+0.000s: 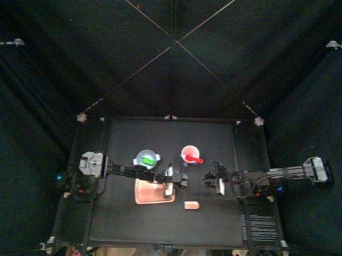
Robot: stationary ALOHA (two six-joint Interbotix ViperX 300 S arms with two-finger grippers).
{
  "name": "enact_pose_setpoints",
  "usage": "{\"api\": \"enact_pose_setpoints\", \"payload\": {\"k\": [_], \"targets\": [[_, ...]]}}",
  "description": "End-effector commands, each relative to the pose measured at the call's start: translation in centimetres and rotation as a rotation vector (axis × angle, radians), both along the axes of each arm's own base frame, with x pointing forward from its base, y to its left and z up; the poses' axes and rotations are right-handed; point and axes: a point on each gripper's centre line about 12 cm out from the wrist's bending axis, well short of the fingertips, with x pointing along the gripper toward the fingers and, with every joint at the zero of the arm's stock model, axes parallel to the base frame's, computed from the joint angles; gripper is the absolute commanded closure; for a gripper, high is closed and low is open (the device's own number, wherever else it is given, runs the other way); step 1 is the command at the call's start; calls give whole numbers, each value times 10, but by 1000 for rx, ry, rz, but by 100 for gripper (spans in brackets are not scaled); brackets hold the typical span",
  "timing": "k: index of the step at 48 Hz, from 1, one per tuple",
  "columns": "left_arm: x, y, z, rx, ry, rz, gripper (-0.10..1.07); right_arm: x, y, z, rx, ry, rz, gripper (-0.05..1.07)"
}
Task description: Place green sushi piece right of plate
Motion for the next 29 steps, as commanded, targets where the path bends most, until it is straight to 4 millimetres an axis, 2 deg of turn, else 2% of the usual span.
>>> {"api": "enact_pose_setpoints", "payload": {"k": [1, 15, 29], "targets": [[8, 2, 14, -1, -43, 5, 43, 2, 0, 4, 3, -13, 0, 34], [9, 2, 15, 0, -46, 3, 41, 2, 0, 4, 3, -13, 0, 34], [9, 2, 14, -2, -43, 6, 25, 2, 0, 4, 3, -13, 0, 34]]}}
